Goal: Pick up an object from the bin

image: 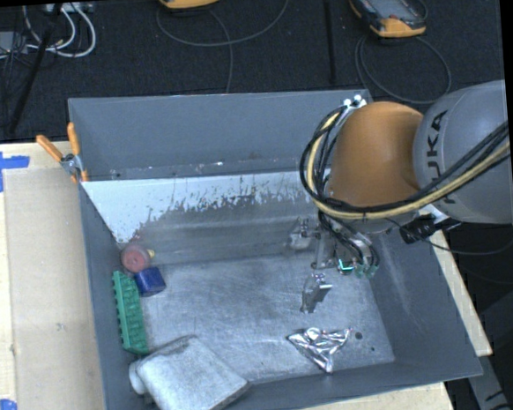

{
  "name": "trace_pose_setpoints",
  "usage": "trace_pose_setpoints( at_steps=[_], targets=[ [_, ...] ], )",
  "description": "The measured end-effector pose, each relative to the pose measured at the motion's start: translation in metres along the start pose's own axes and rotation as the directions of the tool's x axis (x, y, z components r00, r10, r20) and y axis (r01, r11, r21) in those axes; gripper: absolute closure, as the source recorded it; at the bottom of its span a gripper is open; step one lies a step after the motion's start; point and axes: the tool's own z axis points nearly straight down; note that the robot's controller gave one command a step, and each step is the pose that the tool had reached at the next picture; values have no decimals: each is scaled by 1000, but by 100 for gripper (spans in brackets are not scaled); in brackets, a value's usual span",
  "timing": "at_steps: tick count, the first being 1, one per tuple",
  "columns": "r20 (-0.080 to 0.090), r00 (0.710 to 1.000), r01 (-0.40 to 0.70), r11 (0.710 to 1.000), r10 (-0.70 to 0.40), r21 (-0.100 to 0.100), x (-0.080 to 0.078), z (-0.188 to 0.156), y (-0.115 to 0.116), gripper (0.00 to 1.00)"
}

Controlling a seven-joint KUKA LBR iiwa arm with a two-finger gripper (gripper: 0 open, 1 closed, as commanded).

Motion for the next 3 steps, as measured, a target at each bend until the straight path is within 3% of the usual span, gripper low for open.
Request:
trace_pose_setpoints(
  at_steps=[1,2,3],
  targets=[
    [9,995,-100,995,100,-4,31,94,-88,0],
    [4,996,-94,996,94,-2,32,91,-87,100],
    [13,995,-95,996,95,-1,30,91,-87,0]
  ],
)
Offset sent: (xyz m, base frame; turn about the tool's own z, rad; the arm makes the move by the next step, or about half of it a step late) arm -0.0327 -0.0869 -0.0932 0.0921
